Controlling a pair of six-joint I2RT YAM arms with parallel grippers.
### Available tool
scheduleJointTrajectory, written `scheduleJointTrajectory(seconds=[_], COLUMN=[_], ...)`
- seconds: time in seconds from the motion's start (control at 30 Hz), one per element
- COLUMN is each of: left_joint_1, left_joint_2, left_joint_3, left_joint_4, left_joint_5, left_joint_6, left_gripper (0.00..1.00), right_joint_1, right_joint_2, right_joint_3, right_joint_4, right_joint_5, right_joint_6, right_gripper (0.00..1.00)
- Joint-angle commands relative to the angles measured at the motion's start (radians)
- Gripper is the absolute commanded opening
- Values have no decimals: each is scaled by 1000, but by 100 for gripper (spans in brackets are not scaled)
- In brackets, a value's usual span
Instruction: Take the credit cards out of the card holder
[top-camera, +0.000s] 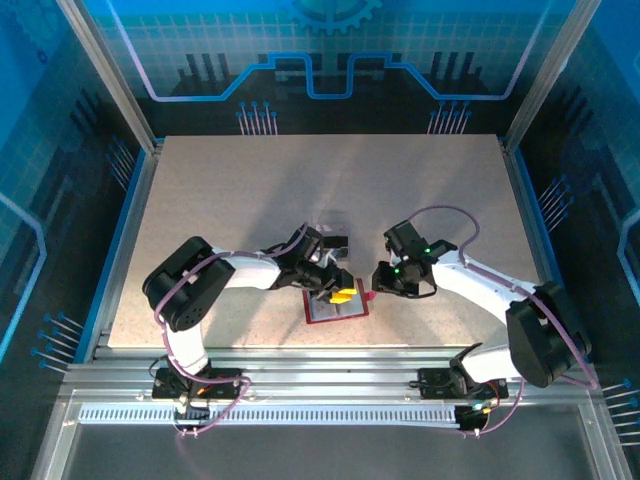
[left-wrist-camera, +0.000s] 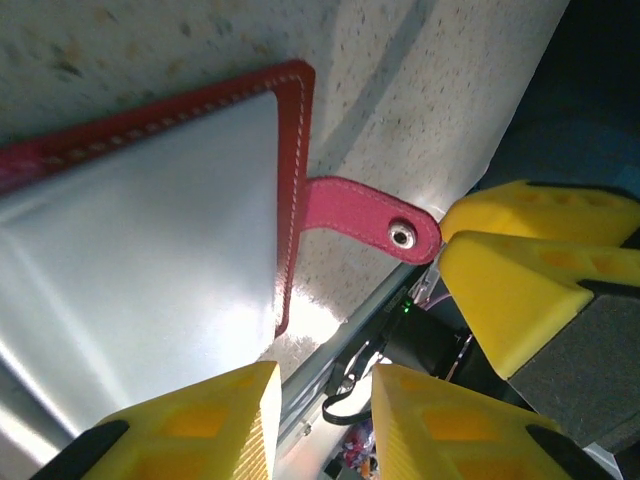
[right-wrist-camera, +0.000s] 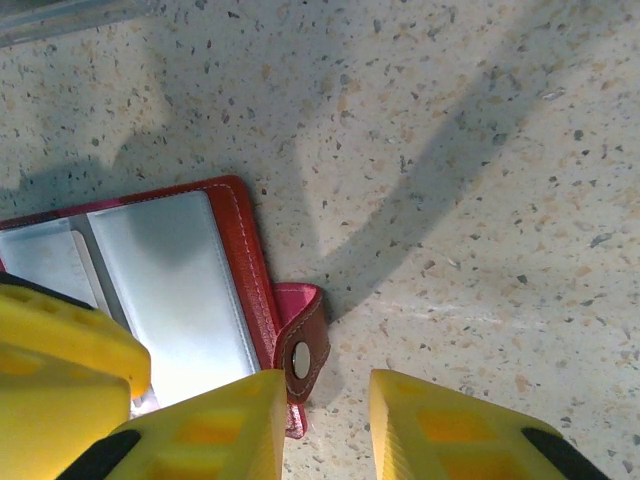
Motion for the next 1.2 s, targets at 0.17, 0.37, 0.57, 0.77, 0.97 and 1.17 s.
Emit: scheduleJointTrajectory(seconds=[0.17,0.37,0.57,0.77,0.97,1.17], left_joint_1=[-14,-12,0,12,22,36], left_joint_2=[-4,-50,-88,-102,-110,-136], left_joint_3=[22,30,33,23,18,9], left_joint_4=[-48,-93,-145,-151,-155,-171], left_joint_5=[-26,-53,-72,-69,-68,-75], left_joint_6=[6,29,65,71,73,85], left_gripper=[30,30,30,30,30,29], right_joint_1=[-14,-15,-15,-14,-14,-13], right_joint_2=[73,93,92,101,107,130], right_joint_3=[15,32,51,63,63,59], right_joint_4=[50,48,37,38,42,29], right_joint_5=[-63,-63,-66,-70,-67,-56], right_joint_6=[-38,-45,-55,-63,-61,-57], right_gripper=[25,22,33,35,36,24])
